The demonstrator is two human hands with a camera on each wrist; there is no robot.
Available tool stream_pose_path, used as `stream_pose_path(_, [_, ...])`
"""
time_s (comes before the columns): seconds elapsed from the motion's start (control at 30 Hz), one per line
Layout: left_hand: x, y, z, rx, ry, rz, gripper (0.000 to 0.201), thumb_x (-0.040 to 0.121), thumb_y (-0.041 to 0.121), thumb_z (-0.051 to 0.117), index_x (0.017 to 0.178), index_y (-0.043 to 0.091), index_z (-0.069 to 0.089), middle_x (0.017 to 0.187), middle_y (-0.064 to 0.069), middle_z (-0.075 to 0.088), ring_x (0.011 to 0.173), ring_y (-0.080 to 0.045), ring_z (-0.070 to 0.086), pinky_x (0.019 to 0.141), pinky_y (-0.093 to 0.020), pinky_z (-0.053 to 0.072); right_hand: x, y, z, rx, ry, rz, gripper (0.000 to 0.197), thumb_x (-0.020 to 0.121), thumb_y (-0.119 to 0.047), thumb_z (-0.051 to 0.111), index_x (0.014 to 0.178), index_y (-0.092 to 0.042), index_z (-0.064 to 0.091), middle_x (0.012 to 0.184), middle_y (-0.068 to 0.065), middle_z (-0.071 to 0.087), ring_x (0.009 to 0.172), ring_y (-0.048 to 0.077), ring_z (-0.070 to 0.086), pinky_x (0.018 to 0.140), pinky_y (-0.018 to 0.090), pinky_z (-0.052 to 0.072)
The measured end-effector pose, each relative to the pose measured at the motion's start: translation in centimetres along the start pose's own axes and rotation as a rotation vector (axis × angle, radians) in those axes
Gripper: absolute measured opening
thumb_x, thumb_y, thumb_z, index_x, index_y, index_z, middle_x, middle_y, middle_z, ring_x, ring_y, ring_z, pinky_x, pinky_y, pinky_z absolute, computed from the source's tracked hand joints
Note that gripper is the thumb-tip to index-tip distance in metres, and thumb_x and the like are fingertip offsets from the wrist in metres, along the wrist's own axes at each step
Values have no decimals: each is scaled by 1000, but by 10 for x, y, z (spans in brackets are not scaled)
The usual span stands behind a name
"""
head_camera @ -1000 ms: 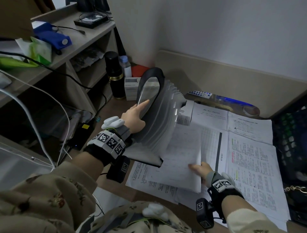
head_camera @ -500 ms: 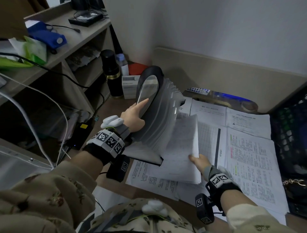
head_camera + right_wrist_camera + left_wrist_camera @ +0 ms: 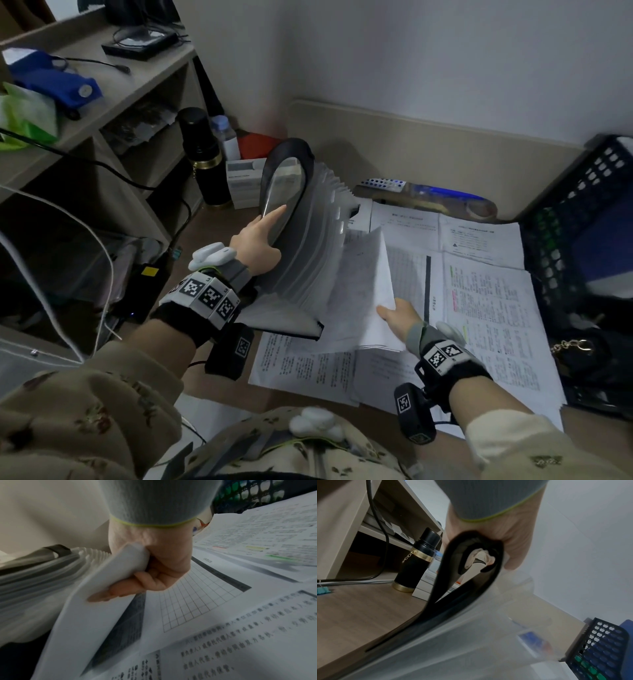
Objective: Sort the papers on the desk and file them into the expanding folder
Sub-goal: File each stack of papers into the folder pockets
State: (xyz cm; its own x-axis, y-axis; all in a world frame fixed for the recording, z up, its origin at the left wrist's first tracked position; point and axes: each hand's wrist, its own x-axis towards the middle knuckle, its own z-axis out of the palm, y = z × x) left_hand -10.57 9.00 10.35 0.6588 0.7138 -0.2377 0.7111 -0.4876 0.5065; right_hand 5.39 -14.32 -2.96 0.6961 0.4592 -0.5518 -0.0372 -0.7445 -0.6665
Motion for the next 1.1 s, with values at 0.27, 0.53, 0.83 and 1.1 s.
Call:
stream_pose_path(0.27, [0,-1,0,-8,-13,30,90,77,0,47,147,51,21,155,-4,34,134,-32,41,106,-36,36,-13,-33,-18,-165,39,-100,38,94,-22,49,124,-2,55,123,16,61,110,32,58,95,35,45])
stream_pose_path(0.53, [3,-1,8,-26,-26,26,92,73,4,46,145,56,20,157,-2,30,136,-33,39,109,-36,36,-42,-87,-42,-347,297,-104,28,94,-10,40,114,1,56,116,23,59,103,38,57,80,34,45])
stream_pose_path(0.83, [4,6,15,38,-40,37,91,76,4,47,147,52,17,159,-5,23,138,-31,35,107,-36,33,-80,-126,-52,-38,792,-301,30,100,-20,34,121,-7,52,102,24,64,95,42,59,71,35,41])
stream_pose_path(1.1, [2,12,21,47,-29,11,89,79,3,48,147,52,18,160,-3,19,138,-32,36,108,-33,31,-91,-141,-39,58,795,-392,31,101,-20,35,122,-7,53,97,24,66,90,40,60,65,27,33])
